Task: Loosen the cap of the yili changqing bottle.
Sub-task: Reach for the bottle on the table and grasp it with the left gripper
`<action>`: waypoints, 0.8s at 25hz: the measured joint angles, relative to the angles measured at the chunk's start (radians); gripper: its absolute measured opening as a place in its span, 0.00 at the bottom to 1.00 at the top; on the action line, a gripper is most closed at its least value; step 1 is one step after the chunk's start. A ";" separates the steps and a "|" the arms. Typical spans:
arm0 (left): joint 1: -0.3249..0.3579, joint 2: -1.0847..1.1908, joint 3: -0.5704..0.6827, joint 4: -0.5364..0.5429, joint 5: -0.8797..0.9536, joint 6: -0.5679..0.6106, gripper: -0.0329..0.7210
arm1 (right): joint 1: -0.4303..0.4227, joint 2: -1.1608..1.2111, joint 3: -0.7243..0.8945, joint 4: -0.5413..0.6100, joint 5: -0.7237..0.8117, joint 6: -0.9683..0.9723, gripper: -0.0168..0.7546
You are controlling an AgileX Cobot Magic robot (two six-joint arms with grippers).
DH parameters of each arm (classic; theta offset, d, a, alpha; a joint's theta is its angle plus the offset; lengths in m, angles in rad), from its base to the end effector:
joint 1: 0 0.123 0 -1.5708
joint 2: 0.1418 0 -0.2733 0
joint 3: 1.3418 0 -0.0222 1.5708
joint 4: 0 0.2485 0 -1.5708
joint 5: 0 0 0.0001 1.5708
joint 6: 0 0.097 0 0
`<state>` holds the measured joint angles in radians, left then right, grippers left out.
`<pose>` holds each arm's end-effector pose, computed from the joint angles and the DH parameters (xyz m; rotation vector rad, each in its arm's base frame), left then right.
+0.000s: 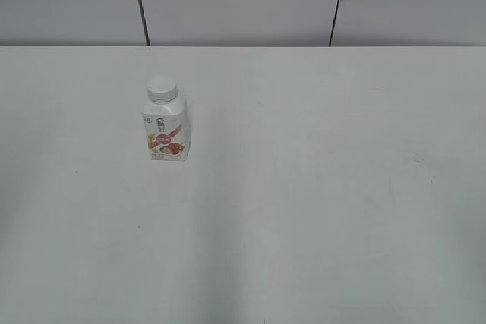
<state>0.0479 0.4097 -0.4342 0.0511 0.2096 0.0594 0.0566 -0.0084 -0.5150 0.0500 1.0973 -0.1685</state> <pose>0.1080 0.0062 0.3064 0.0433 1.6694 0.1278 0.0054 0.0046 0.2746 -0.2351 2.0430 -0.0095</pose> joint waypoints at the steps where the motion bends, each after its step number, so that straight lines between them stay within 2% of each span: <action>1: 0.000 0.026 0.000 -0.006 -0.020 0.000 0.71 | 0.000 0.000 0.000 0.000 0.000 0.000 0.58; 7: 0.000 0.238 0.000 -0.015 -0.239 0.000 0.71 | 0.000 0.000 0.000 0.000 0.000 0.000 0.58; 15: 0.000 0.552 0.000 -0.017 -0.619 0.000 0.71 | 0.000 0.000 0.000 0.000 0.000 0.000 0.58; 20: 0.000 0.735 0.000 0.041 -0.767 -0.005 0.70 | 0.000 0.000 0.000 0.000 0.000 0.000 0.58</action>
<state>0.0479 1.1449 -0.4342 0.0924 -0.5571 0.0543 0.0566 -0.0084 -0.5150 0.0500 1.0973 -0.1685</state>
